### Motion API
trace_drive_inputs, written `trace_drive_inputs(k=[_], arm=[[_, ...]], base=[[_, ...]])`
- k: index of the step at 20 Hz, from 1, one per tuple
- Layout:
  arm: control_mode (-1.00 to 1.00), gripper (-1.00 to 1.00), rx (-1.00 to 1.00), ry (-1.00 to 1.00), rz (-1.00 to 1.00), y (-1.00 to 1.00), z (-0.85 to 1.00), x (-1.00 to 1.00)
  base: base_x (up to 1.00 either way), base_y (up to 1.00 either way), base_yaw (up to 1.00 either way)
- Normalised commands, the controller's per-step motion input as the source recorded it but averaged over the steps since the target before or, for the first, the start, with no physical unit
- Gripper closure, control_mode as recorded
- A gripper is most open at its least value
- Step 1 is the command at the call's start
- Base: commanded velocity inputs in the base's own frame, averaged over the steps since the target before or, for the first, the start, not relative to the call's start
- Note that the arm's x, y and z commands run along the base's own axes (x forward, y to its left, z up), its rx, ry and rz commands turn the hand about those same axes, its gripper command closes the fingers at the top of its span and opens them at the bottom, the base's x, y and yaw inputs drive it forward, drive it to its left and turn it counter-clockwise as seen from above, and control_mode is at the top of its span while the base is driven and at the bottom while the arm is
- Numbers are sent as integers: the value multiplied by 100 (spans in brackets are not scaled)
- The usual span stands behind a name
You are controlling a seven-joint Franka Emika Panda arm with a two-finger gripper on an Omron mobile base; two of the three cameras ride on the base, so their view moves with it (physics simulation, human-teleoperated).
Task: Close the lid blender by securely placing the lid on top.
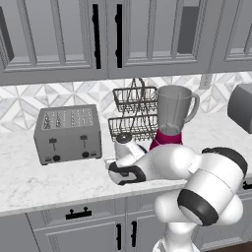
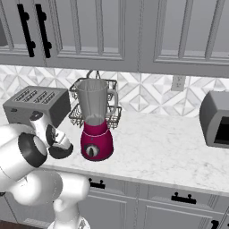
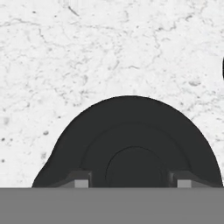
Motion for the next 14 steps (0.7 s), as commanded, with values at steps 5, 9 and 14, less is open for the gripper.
trace_drive_inputs(k=[5,9,14], arm=[[-100,100,0,-1,0,0,25,-10],[-100,100,0,-10,0,0,61,-29],[-100,100,0,-13,0,0,80,-34]], base=[[0,0,0],[0,0,0],[0,0,0]])
